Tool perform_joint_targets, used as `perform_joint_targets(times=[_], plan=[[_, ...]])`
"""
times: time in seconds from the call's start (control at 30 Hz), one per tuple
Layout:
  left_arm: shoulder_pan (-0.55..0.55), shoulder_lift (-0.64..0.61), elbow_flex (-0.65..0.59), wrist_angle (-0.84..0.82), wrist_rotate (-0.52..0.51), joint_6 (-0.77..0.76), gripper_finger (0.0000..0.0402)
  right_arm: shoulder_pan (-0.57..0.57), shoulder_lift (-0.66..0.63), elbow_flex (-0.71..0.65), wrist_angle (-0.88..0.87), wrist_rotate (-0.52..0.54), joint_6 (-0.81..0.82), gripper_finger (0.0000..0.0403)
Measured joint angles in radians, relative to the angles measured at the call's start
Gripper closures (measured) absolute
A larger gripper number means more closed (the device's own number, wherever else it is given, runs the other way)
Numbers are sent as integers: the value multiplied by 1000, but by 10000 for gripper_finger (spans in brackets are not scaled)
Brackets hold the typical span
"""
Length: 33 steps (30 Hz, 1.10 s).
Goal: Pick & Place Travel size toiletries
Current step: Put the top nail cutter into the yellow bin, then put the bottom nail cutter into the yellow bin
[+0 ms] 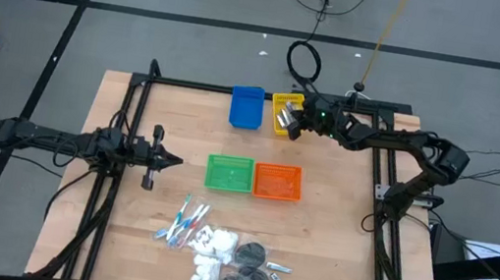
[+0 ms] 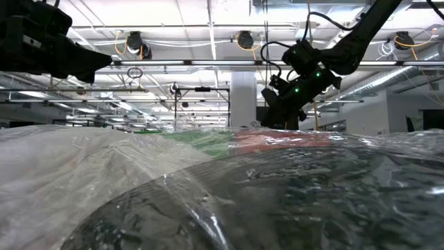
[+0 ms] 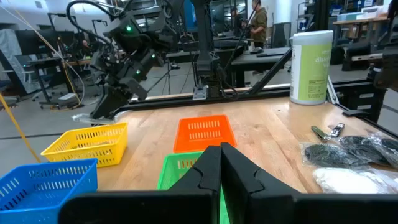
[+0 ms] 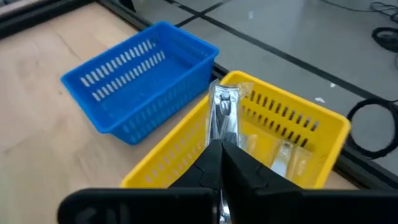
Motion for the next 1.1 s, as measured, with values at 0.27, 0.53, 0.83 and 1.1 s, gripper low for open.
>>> perform_joint_targets(times=[0.27,0.53,0.83,1.1], plan=[[0,0,0,0,0,0,396,0,-7,1,20,1,-13,374],[0,0,0,0,0,0,396,18,-23,1,27,-57,-67,276],[0,0,0,0,0,0,396,403,-273,1,-56,-139,-139,239],[0,0,0,0,0,0,396,1036,-338,1,-141,343,-150,242]])
